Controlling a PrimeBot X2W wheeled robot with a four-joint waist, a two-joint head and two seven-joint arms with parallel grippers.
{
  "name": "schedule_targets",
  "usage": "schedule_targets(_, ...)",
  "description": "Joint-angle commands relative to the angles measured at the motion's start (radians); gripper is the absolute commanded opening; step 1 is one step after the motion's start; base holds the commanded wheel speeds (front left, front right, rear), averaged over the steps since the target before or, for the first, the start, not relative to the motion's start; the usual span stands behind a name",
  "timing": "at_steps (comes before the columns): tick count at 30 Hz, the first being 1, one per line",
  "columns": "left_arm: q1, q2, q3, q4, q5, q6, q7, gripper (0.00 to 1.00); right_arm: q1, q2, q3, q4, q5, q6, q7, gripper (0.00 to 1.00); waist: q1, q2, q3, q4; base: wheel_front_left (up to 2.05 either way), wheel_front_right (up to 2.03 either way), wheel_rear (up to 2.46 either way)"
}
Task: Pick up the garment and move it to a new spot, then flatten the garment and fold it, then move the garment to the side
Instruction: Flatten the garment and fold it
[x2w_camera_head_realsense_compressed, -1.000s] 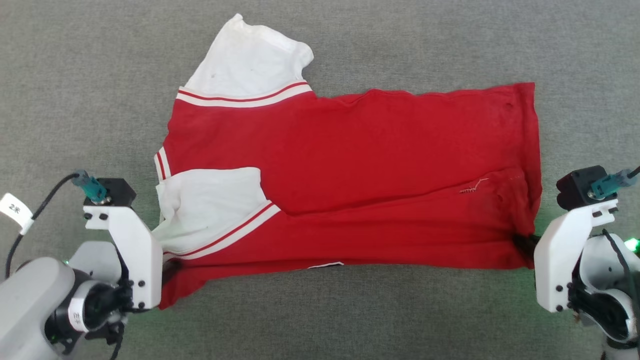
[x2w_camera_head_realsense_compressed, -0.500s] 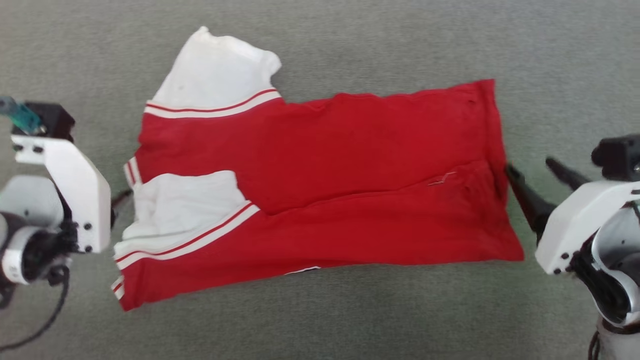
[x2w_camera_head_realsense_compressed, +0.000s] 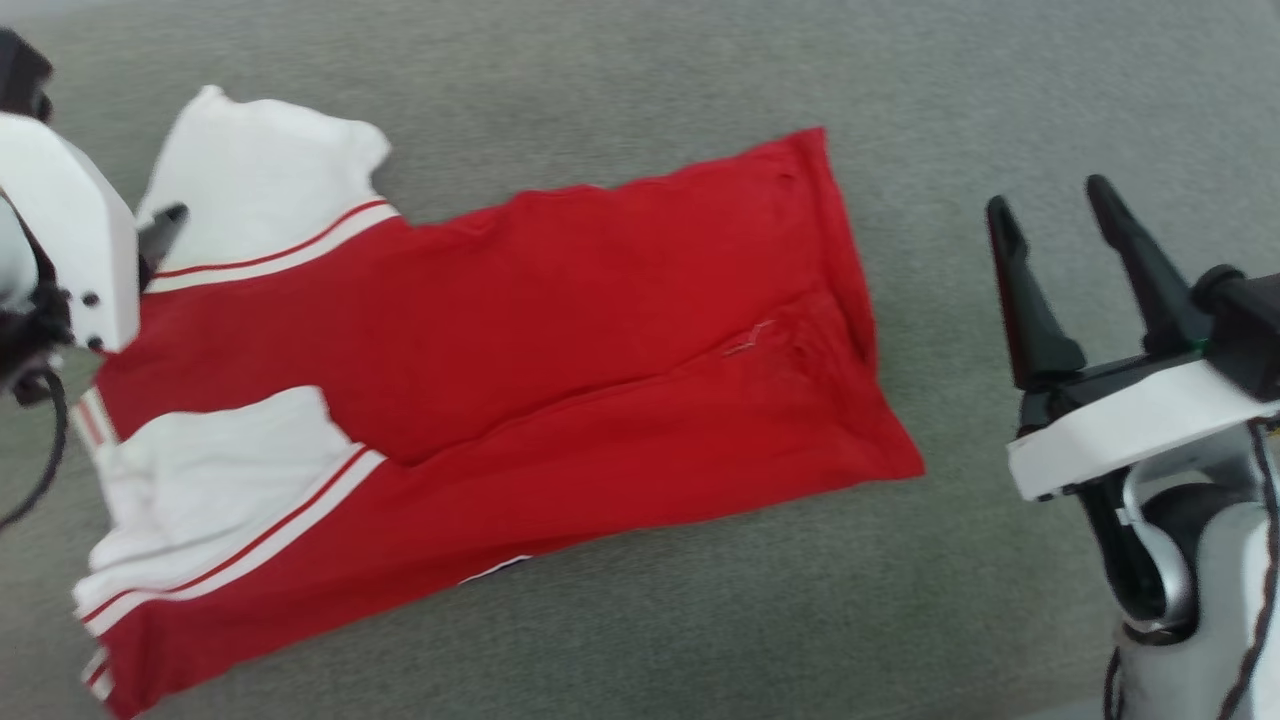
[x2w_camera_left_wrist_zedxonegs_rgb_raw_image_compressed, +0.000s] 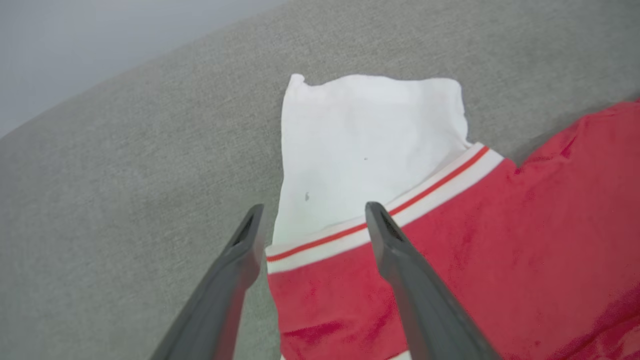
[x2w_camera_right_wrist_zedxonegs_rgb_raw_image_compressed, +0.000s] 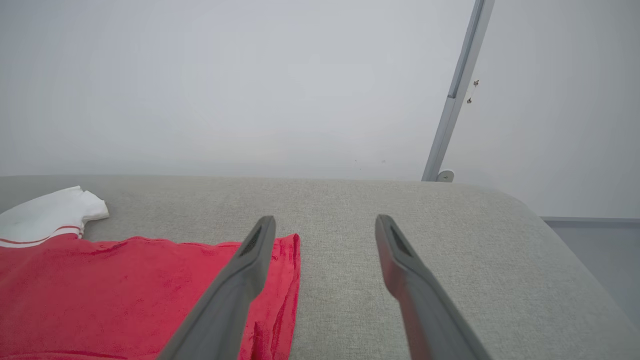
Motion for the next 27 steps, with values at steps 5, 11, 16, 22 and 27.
schedule_targets(5,-0.1,-0.029,-0.022,0.159,0.068,-0.08,-0.048,1.0,-0.015,0.019,0.044,0.051,0.006,0.0,-0.038,1.0,0.0,0.0,0.036,-0.08,0.0,0.0,0.0)
schedule_targets(11,-0.19,-0.068,-0.032,0.369,0.088,-0.129,-0.047,1.0,-0.037,0.028,0.083,0.083,0.03,0.0,-0.049,1.0,0.0,0.0,0.07,-0.127,0.0,0.0,0.0)
schedule_targets(16,-0.244,-0.1,-0.048,0.507,0.103,-0.151,-0.028,1.0,-0.057,0.028,0.115,0.096,0.041,0.0,-0.031,1.0,0.0,0.0,0.092,-0.148,0.0,0.0,0.0)
schedule_targets(22,-0.253,-0.149,-0.076,0.656,0.087,-0.145,0.074,0.44,-0.099,0.005,0.157,0.109,0.075,0.0,0.036,1.0,0.0,0.0,0.117,-0.153,0.0,0.0,0.0)
schedule_targets(27,-0.277,-0.205,-0.099,0.705,0.07,-0.141,0.193,0.0,-0.175,-0.024,0.19,0.145,0.111,0.0,0.151,1.0,0.0,0.0,0.134,-0.126,0.0,0.0,0.0)
